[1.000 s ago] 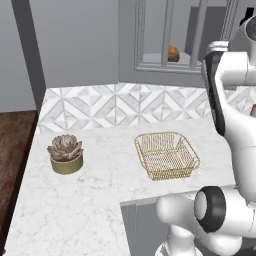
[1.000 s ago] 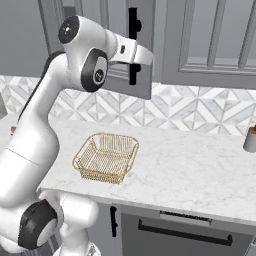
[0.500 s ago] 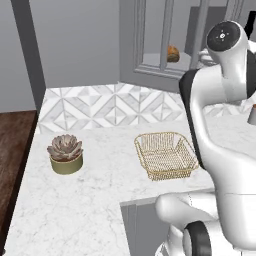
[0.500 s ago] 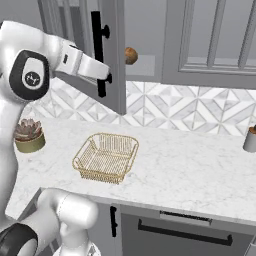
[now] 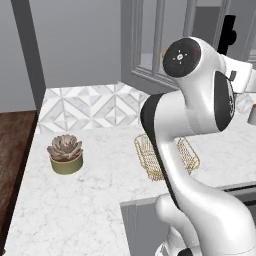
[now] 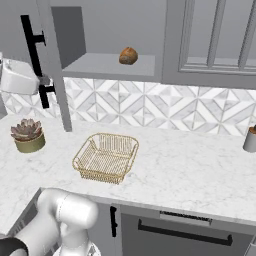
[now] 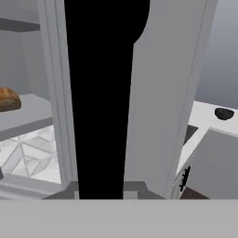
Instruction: Open the cabinet, pick up the bread from the cabinet and place it in the basket. Then move the basket to the dining counter.
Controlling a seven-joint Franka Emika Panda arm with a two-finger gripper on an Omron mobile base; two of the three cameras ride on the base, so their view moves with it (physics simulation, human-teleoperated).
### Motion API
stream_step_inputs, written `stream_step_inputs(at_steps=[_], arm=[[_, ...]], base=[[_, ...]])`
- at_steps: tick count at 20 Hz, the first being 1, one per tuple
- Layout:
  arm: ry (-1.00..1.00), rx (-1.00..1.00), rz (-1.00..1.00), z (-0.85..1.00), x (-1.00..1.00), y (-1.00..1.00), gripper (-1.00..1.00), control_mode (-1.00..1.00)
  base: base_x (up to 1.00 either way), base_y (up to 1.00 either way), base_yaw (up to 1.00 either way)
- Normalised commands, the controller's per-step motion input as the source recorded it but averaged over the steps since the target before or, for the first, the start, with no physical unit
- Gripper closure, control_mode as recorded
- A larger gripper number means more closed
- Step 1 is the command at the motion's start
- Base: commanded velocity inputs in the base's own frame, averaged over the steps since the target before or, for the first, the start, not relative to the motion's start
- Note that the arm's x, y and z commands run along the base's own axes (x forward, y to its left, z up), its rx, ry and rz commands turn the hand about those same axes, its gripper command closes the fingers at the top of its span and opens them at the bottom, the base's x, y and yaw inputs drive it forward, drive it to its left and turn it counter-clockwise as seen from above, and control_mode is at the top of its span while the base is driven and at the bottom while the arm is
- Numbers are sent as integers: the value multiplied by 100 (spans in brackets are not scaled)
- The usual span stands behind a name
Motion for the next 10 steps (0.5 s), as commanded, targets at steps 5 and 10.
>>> stream_step_inputs(at_steps=[5,10], arm=[[0,0,0,0,-35,60,100,-100],[0,0,0,0,-16,47,-100,-100]], base=[[0,0,0],[0,0,0]])
